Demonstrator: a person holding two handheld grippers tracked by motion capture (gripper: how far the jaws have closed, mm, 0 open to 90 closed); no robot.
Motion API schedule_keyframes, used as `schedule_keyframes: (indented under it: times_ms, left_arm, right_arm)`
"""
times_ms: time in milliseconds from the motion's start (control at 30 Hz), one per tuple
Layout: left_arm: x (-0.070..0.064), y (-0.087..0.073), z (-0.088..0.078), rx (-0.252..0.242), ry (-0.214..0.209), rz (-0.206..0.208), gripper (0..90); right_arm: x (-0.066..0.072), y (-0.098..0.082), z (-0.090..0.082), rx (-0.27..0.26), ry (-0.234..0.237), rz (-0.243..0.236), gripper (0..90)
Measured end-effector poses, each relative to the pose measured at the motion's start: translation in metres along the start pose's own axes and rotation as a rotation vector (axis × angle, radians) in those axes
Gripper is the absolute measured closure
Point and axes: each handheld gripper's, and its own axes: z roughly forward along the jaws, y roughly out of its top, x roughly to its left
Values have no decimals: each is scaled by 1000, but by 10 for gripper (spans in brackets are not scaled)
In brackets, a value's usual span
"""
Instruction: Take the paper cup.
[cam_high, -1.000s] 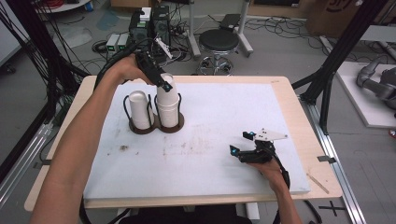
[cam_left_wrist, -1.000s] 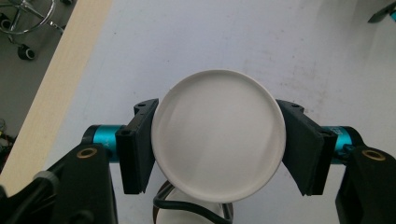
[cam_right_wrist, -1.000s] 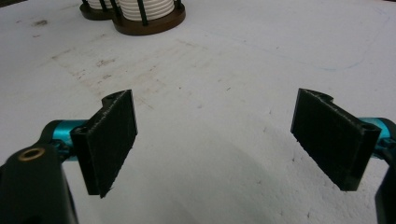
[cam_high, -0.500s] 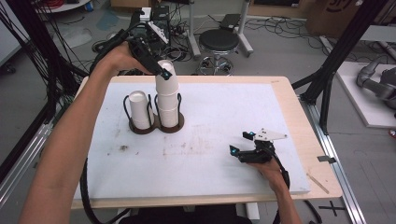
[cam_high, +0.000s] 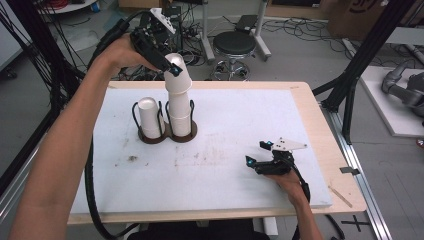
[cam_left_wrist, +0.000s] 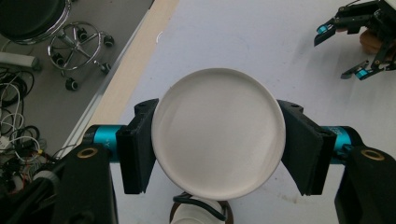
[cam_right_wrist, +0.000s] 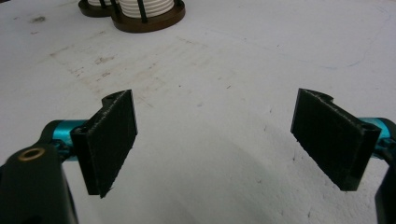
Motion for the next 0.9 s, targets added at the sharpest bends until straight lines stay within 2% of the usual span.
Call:
schedule_keyframes:
  times_ms: [67,167,267,400,667,900]
  left_arm:
    - [-1,-1,-1,-12,-6,-8,345]
    - [-5,-3,-4,-24,-14,2,345]
    - [-12,-7,-7,-65,-36,10,345]
    - [-21,-15,-11,-86,-45,19,345]
    - [-44,-39,-20,-151,-75,40,344]
    - [-66,-64,-20,-210,-104,37,344]
  right_arm:
    - [0,0,0,0,0,1,148]
    - [0,0,0,1,1,-3,148]
    - [0,0,0,1,2,-2,148]
    - [-1,0,0,1,4,3,148]
    - [-3,0,0,-4,25,12,148]
    - [-2,0,0,-2,34,12,148]
